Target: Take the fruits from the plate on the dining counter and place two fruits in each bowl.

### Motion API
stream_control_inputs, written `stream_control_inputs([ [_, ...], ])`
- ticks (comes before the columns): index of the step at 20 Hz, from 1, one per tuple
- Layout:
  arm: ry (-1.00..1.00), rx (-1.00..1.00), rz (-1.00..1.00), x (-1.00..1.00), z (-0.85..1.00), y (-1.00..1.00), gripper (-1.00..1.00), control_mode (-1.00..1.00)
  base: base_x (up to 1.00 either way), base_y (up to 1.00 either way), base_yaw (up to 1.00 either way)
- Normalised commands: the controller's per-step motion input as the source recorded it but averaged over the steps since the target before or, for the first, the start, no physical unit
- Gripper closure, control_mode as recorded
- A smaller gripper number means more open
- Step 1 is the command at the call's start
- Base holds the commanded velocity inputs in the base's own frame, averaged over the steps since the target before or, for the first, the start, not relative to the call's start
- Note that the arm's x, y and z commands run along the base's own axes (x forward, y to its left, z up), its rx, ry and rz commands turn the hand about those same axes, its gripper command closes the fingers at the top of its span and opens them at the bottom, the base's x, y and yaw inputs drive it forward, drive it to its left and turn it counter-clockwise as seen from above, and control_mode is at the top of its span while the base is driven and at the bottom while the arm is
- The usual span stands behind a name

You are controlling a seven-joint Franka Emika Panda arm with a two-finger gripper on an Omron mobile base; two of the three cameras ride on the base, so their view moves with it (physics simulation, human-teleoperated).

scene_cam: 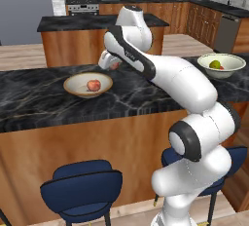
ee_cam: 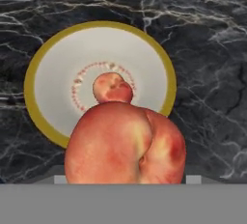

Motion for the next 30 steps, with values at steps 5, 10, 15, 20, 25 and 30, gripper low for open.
stream_control_inputs([
  [5,0.01,-0.08,0.03,0.35,-0.14,0.66,1.0,-1.0,0.0,0.0,0.0],
  [10,0.01,-0.01,0.0,0.08,-0.17,0.05,1.0,-1.0,0.0,0.0,0.0],
  [15,0.05,-0.03,0.0,-0.08,-0.53,0.13,1.0,-1.0,0.0,0.0,0.0],
  [20,0.02,0.0,0.01,-0.4,-0.23,0.29,1.0,-1.0,0.0,0.0,0.0],
  [25,0.0,0.0,0.02,0.32,0.0,0.22,1.0,-1.0,0.0,0.0,0.0],
  [30,0.03,-0.01,0.0,0.52,-0.06,0.11,1.0,-1.0,0.0,0.0,0.0],
])
